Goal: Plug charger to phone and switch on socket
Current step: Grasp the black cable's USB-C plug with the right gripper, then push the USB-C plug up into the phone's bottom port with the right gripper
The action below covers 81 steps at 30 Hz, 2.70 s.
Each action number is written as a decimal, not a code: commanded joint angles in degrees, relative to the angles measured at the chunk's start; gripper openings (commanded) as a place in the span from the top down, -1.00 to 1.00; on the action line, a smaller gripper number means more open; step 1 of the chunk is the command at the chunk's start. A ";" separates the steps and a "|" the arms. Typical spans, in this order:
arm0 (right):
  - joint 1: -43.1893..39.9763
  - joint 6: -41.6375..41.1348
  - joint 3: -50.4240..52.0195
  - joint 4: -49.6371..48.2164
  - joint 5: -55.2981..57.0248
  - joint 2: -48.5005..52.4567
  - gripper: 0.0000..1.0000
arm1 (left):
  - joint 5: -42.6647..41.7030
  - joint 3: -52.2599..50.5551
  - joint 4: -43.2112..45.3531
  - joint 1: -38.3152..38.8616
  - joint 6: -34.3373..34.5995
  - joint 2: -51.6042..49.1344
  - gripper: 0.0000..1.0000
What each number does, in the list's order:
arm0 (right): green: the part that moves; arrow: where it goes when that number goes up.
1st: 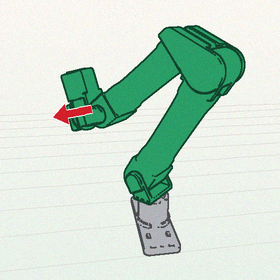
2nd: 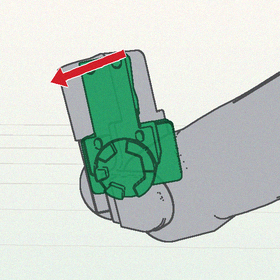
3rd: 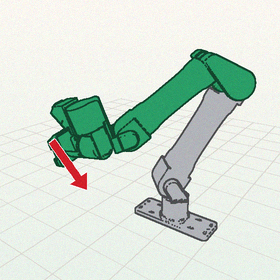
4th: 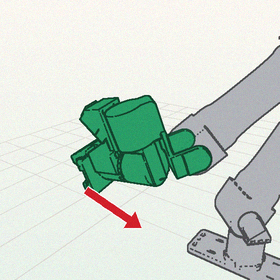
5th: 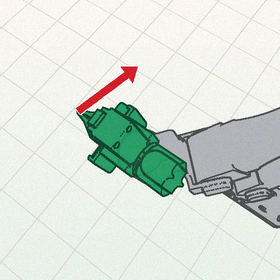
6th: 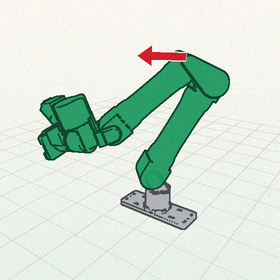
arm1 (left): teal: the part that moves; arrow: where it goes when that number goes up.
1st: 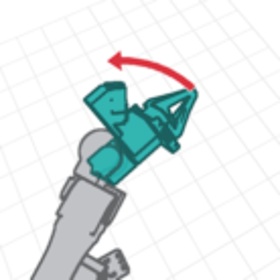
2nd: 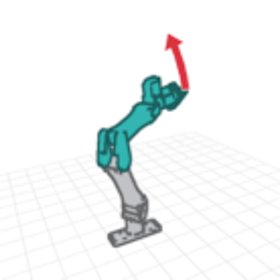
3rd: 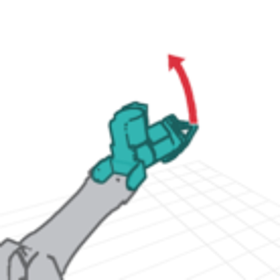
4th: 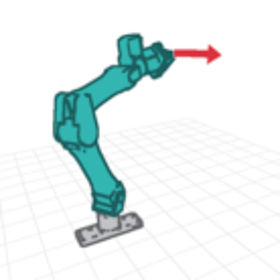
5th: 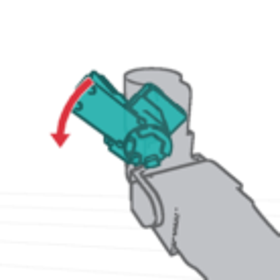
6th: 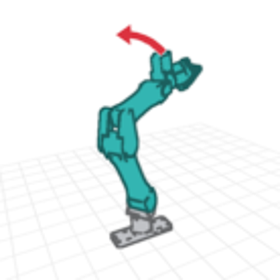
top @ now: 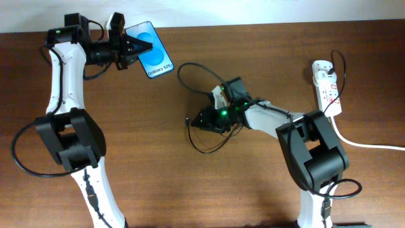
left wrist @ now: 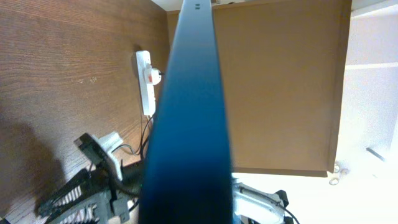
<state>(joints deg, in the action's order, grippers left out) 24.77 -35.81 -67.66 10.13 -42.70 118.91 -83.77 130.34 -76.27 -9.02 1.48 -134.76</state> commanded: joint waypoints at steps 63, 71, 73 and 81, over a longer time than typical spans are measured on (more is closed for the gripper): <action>-3.48 -16.83 8.26 -27.08 -12.35 -24.79 0.92 | -6.43 0.74 0.94 8.85 -3.04 0.72 1.00; -3.48 -17.03 8.26 -27.10 -12.09 -24.76 0.92 | -6.43 0.74 -0.59 10.01 -3.04 0.72 1.00; -3.48 -17.03 8.24 -27.15 -12.09 -24.76 0.92 | -6.43 0.74 -0.55 10.47 -3.06 0.72 1.00; -3.50 -17.55 8.24 -30.12 -12.00 -24.76 0.92 | -6.43 0.74 -0.52 10.91 -4.44 0.72 1.00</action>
<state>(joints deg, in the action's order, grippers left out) 21.52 -52.95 -59.22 -18.55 -55.92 93.97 -87.35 130.34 -76.69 1.10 -1.10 -134.76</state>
